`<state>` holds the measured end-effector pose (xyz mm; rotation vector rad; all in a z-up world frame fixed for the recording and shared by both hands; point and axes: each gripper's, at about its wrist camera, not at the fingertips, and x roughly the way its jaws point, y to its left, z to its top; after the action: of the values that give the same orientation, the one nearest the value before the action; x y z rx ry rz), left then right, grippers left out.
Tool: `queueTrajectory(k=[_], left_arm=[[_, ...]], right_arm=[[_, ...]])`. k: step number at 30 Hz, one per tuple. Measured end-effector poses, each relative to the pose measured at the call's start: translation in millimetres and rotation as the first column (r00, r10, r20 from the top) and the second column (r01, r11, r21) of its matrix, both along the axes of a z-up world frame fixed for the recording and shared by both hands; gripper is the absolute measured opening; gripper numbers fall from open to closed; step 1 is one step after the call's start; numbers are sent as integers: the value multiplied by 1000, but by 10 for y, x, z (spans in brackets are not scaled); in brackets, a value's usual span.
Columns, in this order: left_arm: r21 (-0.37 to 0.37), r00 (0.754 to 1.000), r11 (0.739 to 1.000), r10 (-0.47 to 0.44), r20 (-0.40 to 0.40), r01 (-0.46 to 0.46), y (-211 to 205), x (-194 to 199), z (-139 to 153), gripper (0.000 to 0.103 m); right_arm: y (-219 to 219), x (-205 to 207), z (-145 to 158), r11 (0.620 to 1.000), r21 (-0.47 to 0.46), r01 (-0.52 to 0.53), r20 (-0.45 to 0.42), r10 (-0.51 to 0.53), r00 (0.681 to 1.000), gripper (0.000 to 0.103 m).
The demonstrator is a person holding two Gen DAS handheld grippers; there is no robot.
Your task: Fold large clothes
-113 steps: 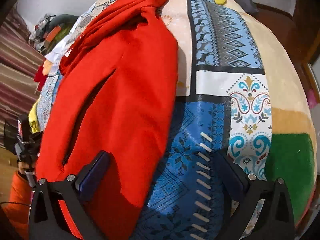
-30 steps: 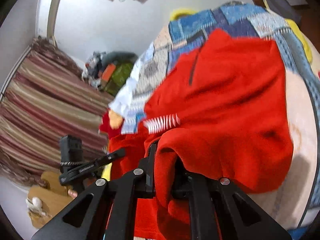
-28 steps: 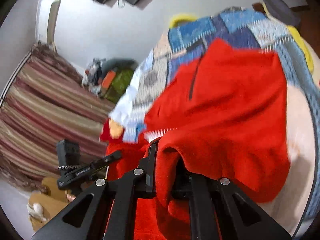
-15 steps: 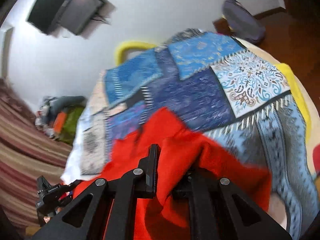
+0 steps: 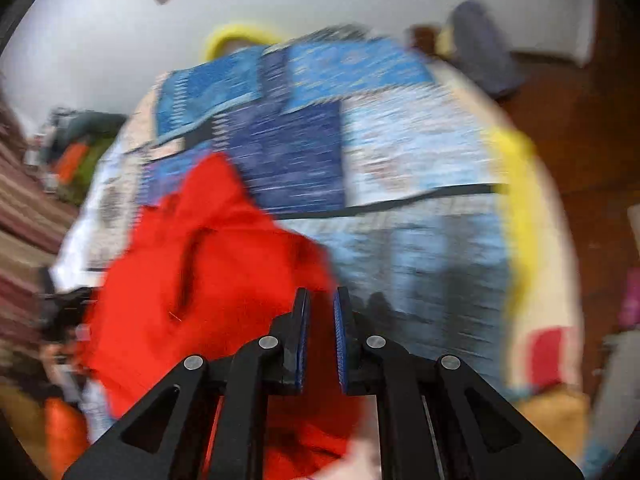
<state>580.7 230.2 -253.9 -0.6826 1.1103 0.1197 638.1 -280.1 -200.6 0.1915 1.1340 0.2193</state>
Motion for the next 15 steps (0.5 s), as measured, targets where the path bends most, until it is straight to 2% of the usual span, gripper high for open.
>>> queueTrajectory(k=[2, 4, 6, 8, 10, 13, 15], left_arm=[[73, 999, 997, -33, 28, 31, -17, -81, 222, 37], [171, 997, 985, -33, 64, 22, -3, -207, 468, 62], [278, 992, 961, -24, 125, -11, 31, -398, 774, 75], [338, 986, 941, -37, 161, -20, 47, -560, 997, 76], [359, 976, 933, -104, 193, 29, -19, -756, 1156, 77], [360, 955, 924, -213, 206, 128, -257, -1002, 1170, 84], [387, 938, 903, -281, 202, 187, -497, -1146, 1068, 85]], right_arm=[[-41, -181, 153, 1000, -13, -12, 49, 13, 999, 7], [3, -428, 361, 998, -10, -58, 112, 59, 992, 7], [120, -611, 521, 994, -1, -111, 166, 110, 980, 7], [316, -814, 636, 983, -21, -180, 213, 180, 960, 7], [606, -1047, 694, 961, -74, -268, 249, 278, 928, 7], [967, -1292, 594, 932, -102, -348, 255, 362, 897, 7], [1171, -1355, 460, 916, -102, -389, 234, 402, 885, 7]])
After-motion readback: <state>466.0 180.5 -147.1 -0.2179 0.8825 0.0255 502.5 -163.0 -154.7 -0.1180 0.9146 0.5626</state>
